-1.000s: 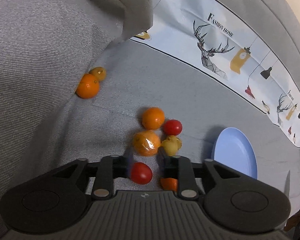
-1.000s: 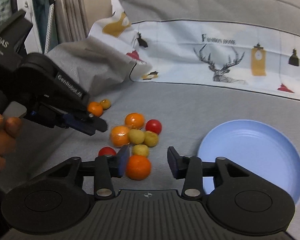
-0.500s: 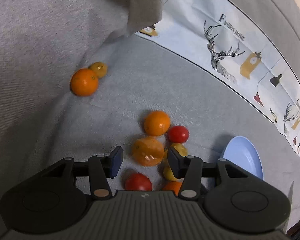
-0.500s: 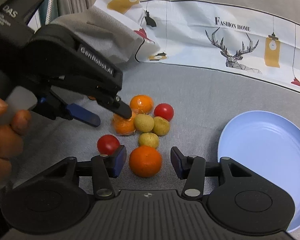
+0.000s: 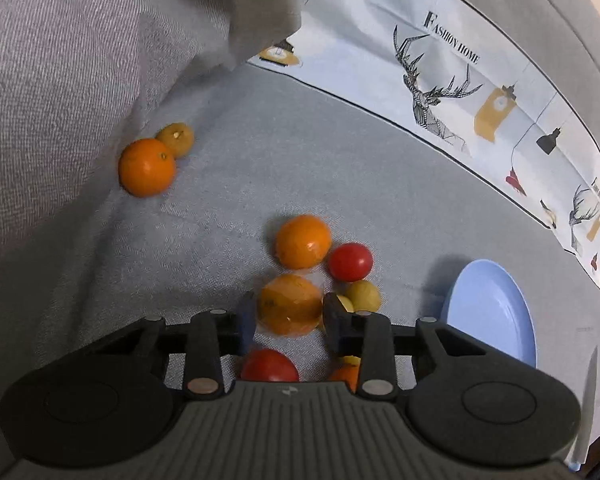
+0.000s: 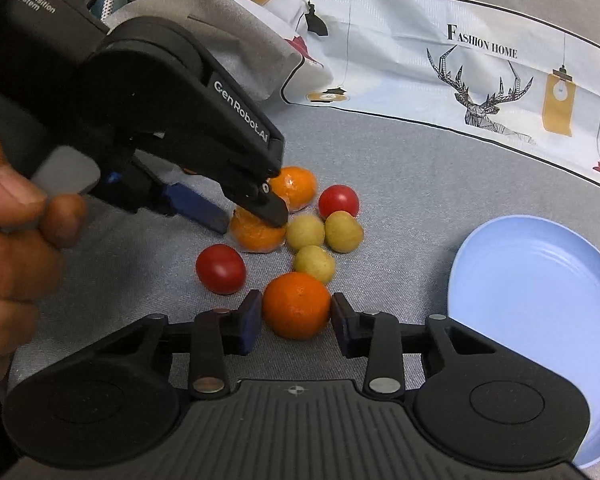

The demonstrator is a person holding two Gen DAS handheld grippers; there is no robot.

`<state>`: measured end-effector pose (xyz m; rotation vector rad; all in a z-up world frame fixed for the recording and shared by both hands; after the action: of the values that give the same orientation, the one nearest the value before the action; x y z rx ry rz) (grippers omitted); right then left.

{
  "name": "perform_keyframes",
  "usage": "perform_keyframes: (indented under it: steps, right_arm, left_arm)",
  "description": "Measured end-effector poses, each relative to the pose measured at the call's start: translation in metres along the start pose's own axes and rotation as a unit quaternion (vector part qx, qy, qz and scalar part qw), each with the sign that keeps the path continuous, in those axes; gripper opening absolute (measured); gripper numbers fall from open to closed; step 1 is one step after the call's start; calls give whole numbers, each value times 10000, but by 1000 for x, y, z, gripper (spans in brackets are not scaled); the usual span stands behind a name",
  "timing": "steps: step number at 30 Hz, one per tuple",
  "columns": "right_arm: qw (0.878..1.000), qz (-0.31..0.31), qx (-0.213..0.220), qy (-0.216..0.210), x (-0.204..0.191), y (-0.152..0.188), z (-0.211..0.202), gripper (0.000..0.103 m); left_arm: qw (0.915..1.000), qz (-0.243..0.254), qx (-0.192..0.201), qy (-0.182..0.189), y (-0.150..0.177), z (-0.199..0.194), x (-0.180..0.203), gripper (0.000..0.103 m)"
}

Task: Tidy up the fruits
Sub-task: 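Close the left tool on a large orange while the right tool grasps a tangerine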

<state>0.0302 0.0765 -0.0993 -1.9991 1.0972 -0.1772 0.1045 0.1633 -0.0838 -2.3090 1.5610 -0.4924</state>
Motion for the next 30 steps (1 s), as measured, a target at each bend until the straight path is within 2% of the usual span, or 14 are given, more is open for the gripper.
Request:
perform_keyframes:
  steps: [4,8,10,13,16,30]
  right_arm:
    - [10000,-51,71,-3,1,-1,-13,38]
    - [10000,-41,-36,29,2,2,-25,38]
    - [9999,-34,-151,11,3,5,-28,38]
    - [9994,-49,-336,52,5,11,-27,38]
    - [9988,34,-476,73,7,16,-22,38]
    - [9989,16,-464,38,9,15,-23,39]
  left_arm:
    - [9999,1,112,14,-1,-6,-4,38]
    - [9996,-58,265,-105,-3,-13,-13,38]
    - [9996,-86,226,-168,-2,-13,-18,38]
    - [9997,-3,-38,-251,4,-4,-18,40]
    - [9994,88,49,-324,3,-4,-15,40]
    - [9992,175,47,-353,3,0,-10,41]
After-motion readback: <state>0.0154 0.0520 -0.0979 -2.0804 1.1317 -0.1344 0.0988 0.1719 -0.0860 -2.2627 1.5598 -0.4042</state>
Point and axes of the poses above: each gripper's, at about its wrist camera, not at the fingertips, and z roughly the way its jaws point, x to its right, y to its underside, the point moved 6 cm from there along z, roughly the way its jaws point, and after that the axes turned 14 degrees about -y, right-handed, at the moved point
